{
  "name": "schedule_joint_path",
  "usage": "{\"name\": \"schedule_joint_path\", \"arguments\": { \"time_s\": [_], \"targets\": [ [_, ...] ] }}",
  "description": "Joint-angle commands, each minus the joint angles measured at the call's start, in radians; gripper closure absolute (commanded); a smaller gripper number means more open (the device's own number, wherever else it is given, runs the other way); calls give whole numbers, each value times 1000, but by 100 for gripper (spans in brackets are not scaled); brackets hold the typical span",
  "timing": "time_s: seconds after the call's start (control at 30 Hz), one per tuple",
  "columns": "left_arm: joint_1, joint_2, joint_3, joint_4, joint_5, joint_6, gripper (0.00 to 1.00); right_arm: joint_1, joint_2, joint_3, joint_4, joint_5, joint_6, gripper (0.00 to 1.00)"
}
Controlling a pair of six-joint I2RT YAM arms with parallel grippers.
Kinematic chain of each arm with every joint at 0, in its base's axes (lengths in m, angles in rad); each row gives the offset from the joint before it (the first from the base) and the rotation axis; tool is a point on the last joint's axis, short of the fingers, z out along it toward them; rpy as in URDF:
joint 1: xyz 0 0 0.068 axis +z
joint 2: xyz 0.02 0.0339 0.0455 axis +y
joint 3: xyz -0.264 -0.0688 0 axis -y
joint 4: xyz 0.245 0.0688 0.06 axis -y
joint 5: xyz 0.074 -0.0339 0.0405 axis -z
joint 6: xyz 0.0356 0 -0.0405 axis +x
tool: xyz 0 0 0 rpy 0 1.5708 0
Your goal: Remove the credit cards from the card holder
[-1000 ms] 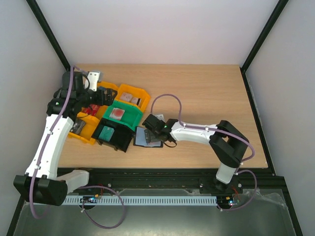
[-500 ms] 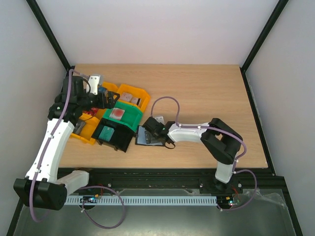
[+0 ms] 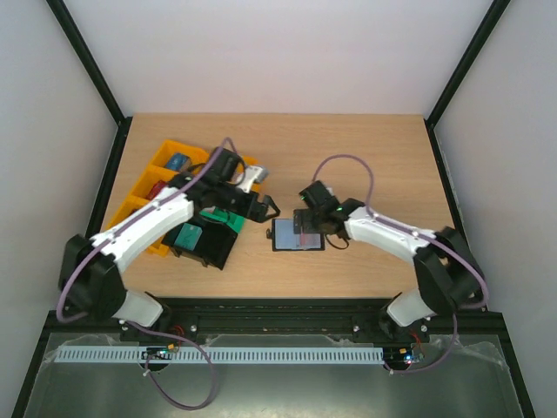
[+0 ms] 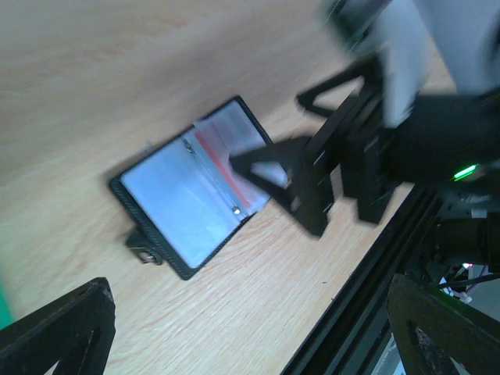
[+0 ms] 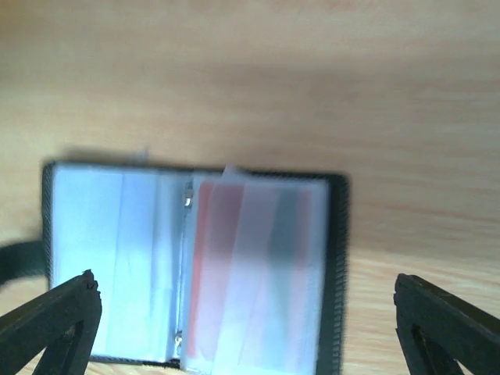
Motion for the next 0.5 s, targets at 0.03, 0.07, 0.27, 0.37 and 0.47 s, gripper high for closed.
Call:
{"name": "schedule_joint_path", "arguments": {
  "time_s": [0.03,0.07,0.27,0.37,0.47],
  "targets": [
    [-97,171,64,-1,-70,-85,5,-137,-169,-75,30,-89,9,1],
    [-104,194,67,2,-74,-97,4,-156,-183,-98,62,-123,17,0],
    [-117,338,65,25,-107,-158,1,-232,-134,-194,212,-329,46,17],
    [-122,402,67,39,-134,-167,1,-239,-90,-219,262,-370,46,31],
    [-126,445,53,64,-130,-172,1,-241,-49,-238,288,-403,46,40]
  ]
}}
